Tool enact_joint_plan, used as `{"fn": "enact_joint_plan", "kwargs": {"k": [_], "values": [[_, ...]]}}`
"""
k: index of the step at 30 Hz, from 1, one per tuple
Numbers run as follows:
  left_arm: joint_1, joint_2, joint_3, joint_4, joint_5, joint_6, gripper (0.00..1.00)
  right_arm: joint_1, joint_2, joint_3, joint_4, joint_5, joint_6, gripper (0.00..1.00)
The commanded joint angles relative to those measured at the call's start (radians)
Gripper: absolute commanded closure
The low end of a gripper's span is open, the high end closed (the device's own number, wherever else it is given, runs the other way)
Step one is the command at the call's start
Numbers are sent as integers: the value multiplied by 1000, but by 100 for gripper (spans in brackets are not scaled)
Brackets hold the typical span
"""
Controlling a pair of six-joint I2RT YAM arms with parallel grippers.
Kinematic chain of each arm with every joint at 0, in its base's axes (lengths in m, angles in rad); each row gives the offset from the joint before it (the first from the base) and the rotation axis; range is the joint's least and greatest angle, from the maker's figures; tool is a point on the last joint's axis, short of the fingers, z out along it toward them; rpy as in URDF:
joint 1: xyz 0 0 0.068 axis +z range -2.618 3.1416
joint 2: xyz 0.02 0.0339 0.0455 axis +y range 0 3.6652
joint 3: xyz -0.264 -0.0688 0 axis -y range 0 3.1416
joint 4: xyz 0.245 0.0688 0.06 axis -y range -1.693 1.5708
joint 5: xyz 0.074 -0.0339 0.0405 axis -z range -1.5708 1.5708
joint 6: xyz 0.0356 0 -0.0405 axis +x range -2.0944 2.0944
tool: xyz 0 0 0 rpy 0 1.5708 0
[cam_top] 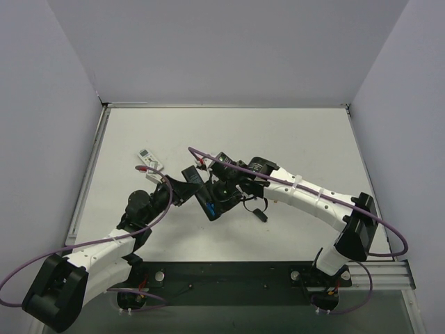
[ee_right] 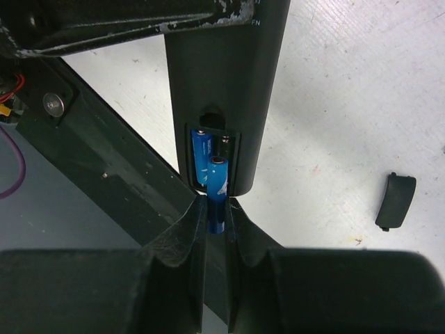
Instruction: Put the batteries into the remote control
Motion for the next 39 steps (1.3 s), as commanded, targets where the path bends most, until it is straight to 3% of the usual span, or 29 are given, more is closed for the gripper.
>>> {"fn": "enact_joint_plan", "kwargs": {"k": [1, 12, 30, 39], "values": [[3, -15, -2, 109, -14, -33, 100, 11, 19, 42, -44, 4, -7, 100], [3, 4, -13, 150, 1, -69, 100, 9, 36, 53, -55, 86, 7, 98], [2, 30, -26, 218, 2, -132, 100, 13, 74, 100, -88, 80, 6, 86], [2, 28, -36, 215, -22, -182, 100, 22, 94, 132, -124, 73, -3, 85]]}}
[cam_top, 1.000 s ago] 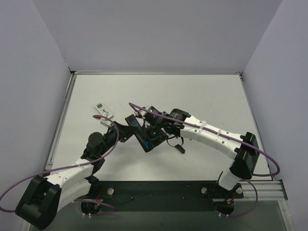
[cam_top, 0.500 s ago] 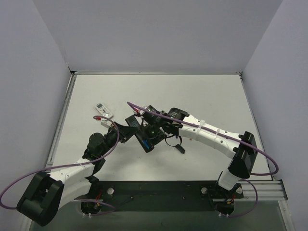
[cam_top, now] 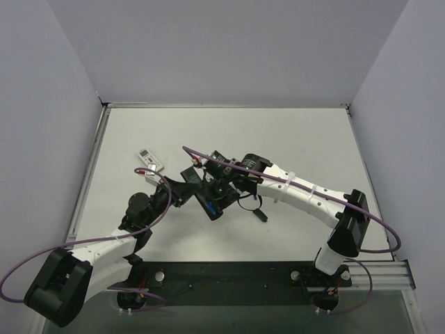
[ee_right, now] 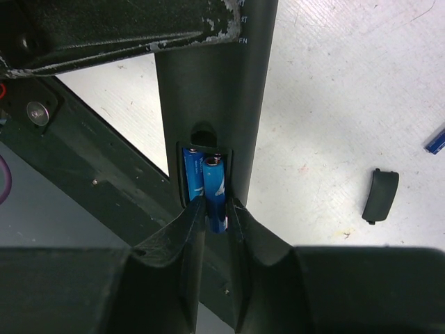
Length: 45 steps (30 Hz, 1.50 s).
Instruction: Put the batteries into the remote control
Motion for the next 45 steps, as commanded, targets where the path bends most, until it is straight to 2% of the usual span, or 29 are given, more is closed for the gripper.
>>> {"fn": "enact_joint_plan", "kwargs": {"k": [1, 9, 16, 28, 37, 45], "values": [[1, -19, 0, 113, -16, -61, 100, 11, 33, 51, -62, 18, -6, 86], [1, -16, -22, 103, -57, -89, 100, 11, 65, 100, -125, 1, -16, 94], [1, -7, -35, 119, -65, -112, 100, 11, 90, 145, -171, -7, -26, 94], [1, 2, -37, 126, -66, -129, 100, 13, 110, 192, -196, -2, -36, 83], [1, 15, -46, 143, -62, -142, 100, 11, 113, 221, -200, 5, -45, 81], [1, 15, -51, 159, -56, -152, 100, 17, 36, 223, -131, 116, -100, 81]]}}
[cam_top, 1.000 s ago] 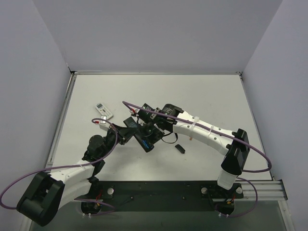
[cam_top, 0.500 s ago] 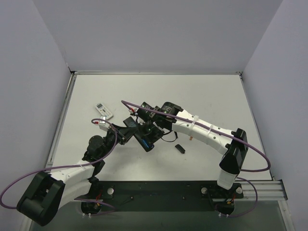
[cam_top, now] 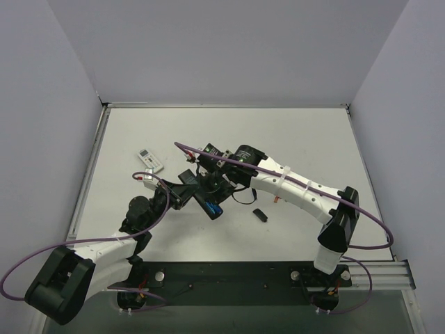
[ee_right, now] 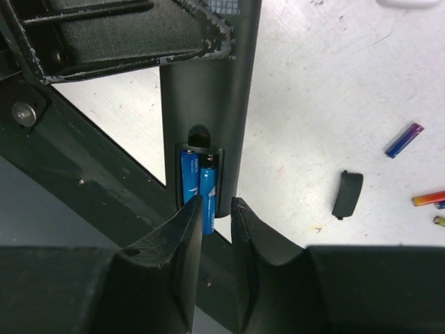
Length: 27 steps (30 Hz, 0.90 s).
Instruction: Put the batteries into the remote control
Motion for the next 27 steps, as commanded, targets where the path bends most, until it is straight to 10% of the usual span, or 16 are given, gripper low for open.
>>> {"fn": "enact_joint_plan", "kwargs": {"k": [1, 11, 27], "values": [[1, -4, 0, 108, 1, -15, 100, 7, -57, 21, 16, 82, -42, 80], [1, -20, -8, 125, 1, -35, 100, -10, -63, -34, 108, 33, 22, 59], [1, -38, -9, 152, -2, -51, 100, -36, -60, -110, 133, -16, 45, 75]]}}
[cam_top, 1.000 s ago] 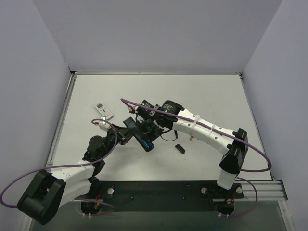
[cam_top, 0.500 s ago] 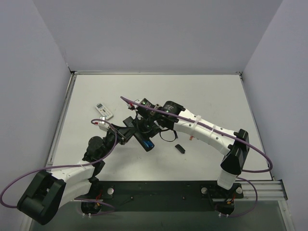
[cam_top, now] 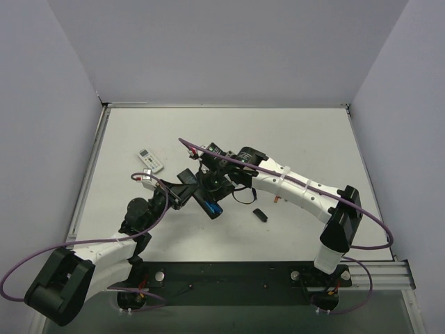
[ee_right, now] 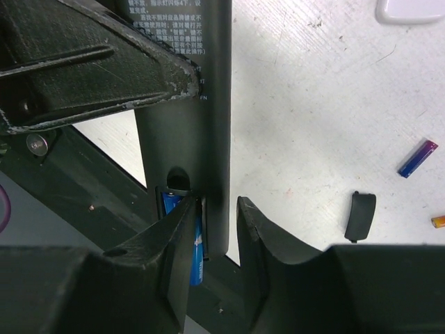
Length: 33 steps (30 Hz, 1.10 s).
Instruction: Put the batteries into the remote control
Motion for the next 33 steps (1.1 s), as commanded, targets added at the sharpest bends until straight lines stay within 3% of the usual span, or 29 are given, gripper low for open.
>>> {"fn": "enact_joint_plan", "kwargs": {"k": [1, 7, 15, 23, 30, 33], "values": [[1, -30, 7, 109, 1, -20, 100, -6, -38, -24, -4, -24, 12, 75], [1, -35, 5, 103, -1, -14, 100, -3, -47, -26, 4, -11, 6, 75], [1, -33, -4, 91, 2, -22, 100, -15, -110, 23, 22, 3, -72, 66], [2, -39, 14, 57, 42, -28, 100, -37, -311, -151, 128, -274, -489, 59], [1, -32, 59, 32, 114, -28, 100, -43, -461, -329, 148, -504, -886, 59], [1, -30, 71, 19, 139, -26, 100, -43, -489, -351, 160, -566, -951, 59]]}}
